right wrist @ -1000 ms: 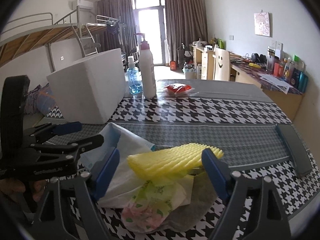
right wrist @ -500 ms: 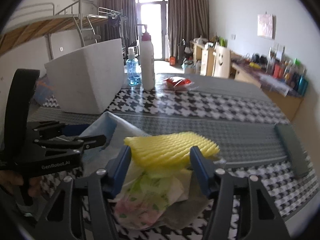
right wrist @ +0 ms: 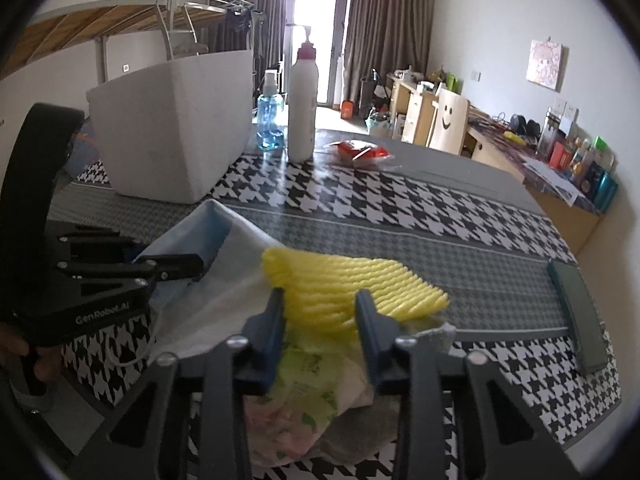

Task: Organize soft objects
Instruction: 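Lower the left tool onto the face mask while the right tool approaches the yellow sponge, then close the left tool on the mask while the right tool grips the yellow sponge, then lift the mask and sponge and carry both toward the white foam box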

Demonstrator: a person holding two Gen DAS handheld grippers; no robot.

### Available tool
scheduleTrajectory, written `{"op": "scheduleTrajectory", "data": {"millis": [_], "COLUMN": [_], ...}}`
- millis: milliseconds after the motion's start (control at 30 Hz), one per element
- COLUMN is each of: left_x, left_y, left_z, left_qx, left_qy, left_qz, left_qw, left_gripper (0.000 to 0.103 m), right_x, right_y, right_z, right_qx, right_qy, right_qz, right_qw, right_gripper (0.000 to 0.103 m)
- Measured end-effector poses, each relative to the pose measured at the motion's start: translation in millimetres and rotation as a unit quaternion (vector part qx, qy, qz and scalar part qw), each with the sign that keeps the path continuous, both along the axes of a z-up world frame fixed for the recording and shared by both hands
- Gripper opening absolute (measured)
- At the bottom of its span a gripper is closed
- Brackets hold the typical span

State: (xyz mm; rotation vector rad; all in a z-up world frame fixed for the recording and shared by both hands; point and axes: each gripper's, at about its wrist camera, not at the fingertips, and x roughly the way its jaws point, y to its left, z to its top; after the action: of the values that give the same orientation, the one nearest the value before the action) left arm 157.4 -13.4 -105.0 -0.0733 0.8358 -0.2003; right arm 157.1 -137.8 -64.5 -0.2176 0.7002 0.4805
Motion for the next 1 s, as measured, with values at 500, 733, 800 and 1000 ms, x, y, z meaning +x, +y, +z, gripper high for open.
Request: {"op": "scheduleTrajectory", "data": {"millis": [500, 733, 800, 1000], "left_x": [-24, -32, -34, -43], "left_y": [12, 12, 12, 11], "left_z": [37, 50, 53, 61], "left_qx": [-0.032, -0.026, -0.026, -0.022], "left_qy": [-0.073, -0.095, -0.101, -0.115], "left_qz": [0.002, 0.002, 0.001, -0.004], "left_qw": [0.9968, 0.9951, 0.9946, 0.9931], "left_gripper": [0.01, 0.01, 0.009, 0.005], "right_x": [-8, -9, -11, -16], "right_y": [-22, -29, -30, -32], "right_z": [31, 38, 40, 42], "right_qx": [0.082, 0.105, 0.107, 0.111], "right_qy": [-0.035, -0.041, -0.045, -0.051], "right_qz": [-0.03, -0.036, -0.033, -0.031], "right_qw": [0.996, 0.993, 0.993, 0.992], "right_gripper": [0.017, 0.017, 0.017, 0.017]}}
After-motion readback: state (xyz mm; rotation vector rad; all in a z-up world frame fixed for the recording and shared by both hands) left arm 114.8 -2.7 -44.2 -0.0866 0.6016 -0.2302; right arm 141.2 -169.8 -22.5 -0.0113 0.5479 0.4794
